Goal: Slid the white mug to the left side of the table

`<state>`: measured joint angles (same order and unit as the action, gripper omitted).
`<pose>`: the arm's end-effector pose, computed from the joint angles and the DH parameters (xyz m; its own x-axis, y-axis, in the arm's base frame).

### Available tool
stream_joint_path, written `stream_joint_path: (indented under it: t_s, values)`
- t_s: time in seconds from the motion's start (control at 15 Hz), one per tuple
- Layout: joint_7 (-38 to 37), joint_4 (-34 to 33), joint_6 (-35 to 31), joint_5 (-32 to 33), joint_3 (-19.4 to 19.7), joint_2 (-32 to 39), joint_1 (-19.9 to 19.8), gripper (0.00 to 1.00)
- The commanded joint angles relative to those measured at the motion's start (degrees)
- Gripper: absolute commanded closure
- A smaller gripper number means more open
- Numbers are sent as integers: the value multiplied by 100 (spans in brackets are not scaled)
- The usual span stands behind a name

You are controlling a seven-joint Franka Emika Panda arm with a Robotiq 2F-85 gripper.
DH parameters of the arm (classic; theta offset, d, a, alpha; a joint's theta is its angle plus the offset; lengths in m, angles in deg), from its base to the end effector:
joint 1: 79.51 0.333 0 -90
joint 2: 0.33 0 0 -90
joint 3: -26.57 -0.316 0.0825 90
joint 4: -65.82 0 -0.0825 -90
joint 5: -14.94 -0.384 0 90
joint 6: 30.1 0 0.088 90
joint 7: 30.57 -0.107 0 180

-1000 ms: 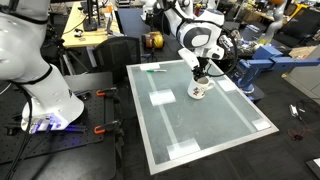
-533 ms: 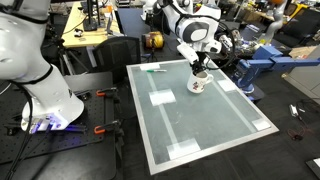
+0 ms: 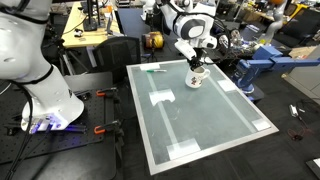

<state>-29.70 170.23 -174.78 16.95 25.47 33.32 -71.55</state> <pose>0.6534 0.1036 0.2238 0.9740 0.1952 0.1151 0.1948 -0.9807 0.0146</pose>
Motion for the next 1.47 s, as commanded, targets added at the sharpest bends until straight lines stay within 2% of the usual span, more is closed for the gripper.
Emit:
stream_joint_path:
  t_s: [0.0,0.53,1.4]
  values:
    - [-125,-294,247,169,-39,71,93,98]
    - [-71,-616,224,190,-154,329,262,98]
    - [-100,-1588,442,213,-203,936,536,98]
